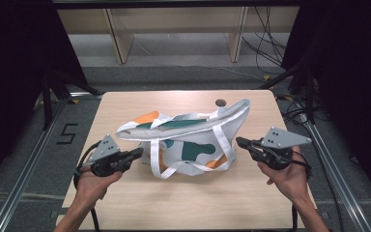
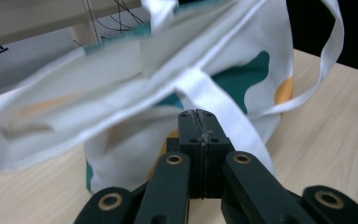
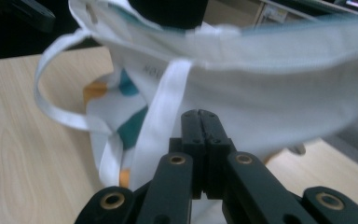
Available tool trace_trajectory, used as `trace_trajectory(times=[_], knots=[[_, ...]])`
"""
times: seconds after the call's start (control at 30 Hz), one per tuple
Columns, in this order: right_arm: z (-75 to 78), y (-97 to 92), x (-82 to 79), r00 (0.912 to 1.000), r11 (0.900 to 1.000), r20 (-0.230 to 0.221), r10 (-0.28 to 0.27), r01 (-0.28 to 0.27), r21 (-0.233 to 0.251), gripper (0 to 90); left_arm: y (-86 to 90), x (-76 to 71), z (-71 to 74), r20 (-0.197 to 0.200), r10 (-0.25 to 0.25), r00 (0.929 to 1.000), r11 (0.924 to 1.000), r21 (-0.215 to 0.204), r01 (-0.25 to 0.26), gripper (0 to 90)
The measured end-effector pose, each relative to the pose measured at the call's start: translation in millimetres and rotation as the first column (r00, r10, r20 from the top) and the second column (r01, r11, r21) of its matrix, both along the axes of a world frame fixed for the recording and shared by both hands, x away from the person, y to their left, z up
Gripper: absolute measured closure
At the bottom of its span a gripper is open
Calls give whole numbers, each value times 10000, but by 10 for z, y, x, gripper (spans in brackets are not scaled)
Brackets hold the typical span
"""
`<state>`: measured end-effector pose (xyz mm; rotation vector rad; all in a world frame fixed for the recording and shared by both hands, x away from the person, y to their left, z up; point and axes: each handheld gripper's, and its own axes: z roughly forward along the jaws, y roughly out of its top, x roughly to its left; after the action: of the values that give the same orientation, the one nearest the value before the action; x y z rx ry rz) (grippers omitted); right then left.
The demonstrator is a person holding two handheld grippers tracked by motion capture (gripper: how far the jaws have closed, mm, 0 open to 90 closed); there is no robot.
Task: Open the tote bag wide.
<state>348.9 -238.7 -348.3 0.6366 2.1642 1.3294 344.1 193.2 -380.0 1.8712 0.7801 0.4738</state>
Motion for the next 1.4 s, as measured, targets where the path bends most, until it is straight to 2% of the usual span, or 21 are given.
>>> trace_trajectory(times=[0.2, 0.3, 0.43, 0.53, 0.63, 0.73, 0.8, 0.83, 0.87, 0.9, 0.97, 1.0, 1.03, 1.07, 1.13, 1.17, 1.2, 1.27, 1.33, 1.37, 1.4], knots=[[279, 223, 219, 9983, 9983, 369, 460, -445, -380, 900, -149, 244, 207, -59, -83, 9999, 9999, 132, 83, 894], [334, 381, 336, 9985, 9964, 154, 525, -514, -669, 900, -263, 397, 267, -164, -177, 9997, 9987, 478, 184, 893], [321, 487, 476, 9989, 9936, -59, 469, -472, -1026, 900, -377, 555, 276, -431, -228, 9988, 9982, 545, 252, 893], [247, 600, 674, 9969, 9860, -723, 297, -411, -1617, 900, -531, 757, 270, -631, -286, 9976, 9944, 997, 348, 893], [196, 632, 755, 9963, 9802, -826, 219, -377, -1944, 900, -595, 904, 245, -816, -208, 9965, 9913, 1275, 311, 892], [-4, 669, 883, 9864, 9675, -1643, -29, -388, -2497, 900, -630, 1257, 181, -1128, 462, 9925, 9883, 1499, -290, 893], [-73, 665, 903, 9838, 9632, -1790, -73, -412, -2657, 900, -626, 1343, 162, -1222, 628, 9905, 9871, 1543, -435, 893], [-242, 644, 914, 9737, 9552, -2267, -206, -477, -2920, 900, -608, 1509, 125, -1492, 886, 9848, 9831, 1722, -624, 893], [-305, 638, 907, 9725, 9552, -2318, -245, -456, -2924, 900, -608, 1509, 125, -1492, 886, 9848, 9831, 1722, -624, 893], [-398, 625, 893, 9635, 9539, -2667, -231, -586, -2943, 900, -640, 1638, 66, -1903, 1014, 9765, 9827, 1722, -685, 893], [-517, 610, 861, 9549, 9471, -2967, -50, -907, -3080, 900, -696, 1740, -8, -2148, 1170, 9696, 9763, 2040, -726, 893], [-571, 606, 826, 9492, 9449, -3146, -10, -1022, -3111, 900, -729, 1792, -62, -2119, 1442, 9666, 9669, 2379, -921, 893], [-571, 606, 826, 9492, 9449, -3146, -10, -1022, -3111, 900, -729, 1792, -62, -2119, 1442, 9666, 9669, 2379, -921, 892], [-683, 615, 720, 9264, 9390, -3753, 298, -1546, -3072, 900, -715, 1875, -144, -2132, 1806, 9602, 9506, 2885, -1147, 893], [-792, 657, 629, 9156, 9283, -4005, 353, -1785, -3263, 900, -648, 1948, -268, -2778, 1901, 9416, 9651, 2290, -1273, 893], [-856, 685, 596, 9180, 9195, -3955, 307, -1811, -3489, 900, -628, 1963, -330, -2960, 1896, 9362, 9684, 2139, -1285, 894], [-898, 699, 598, 9253, 9045, -3754, 541, -2047, -3742, 900, -615, 1962, -378, -2916, 1931, 9369, 9631, 2386, -1242, 894], [-903, 715, 560, 9223, 9090, -3851, 335, -1882, -3718, 900, -595, 1937, -418, -2894, 2015, 9358, 9594, 2507, -1290, 894], [-886, 706, 587, 9197, 9056, -3885, 566, -2111, -3678, 900, -593, 1917, -405, -2806, 2064, 9374, 9628, 2291, -1434, 893], [-868, 704, 582, 9167, 9123, -3964, 493, -2029, -3558, 900, -583, 1869, -340, -2633, 1922, 9454, 9591, 2542, -1243, 893], [-754, 681, 584, 9176, 9289, -3953, 426, -1820, -3224, 900, -582, 1841, -305, -2521, 1821, 9504, 9593, 2577, -1155, 885]])
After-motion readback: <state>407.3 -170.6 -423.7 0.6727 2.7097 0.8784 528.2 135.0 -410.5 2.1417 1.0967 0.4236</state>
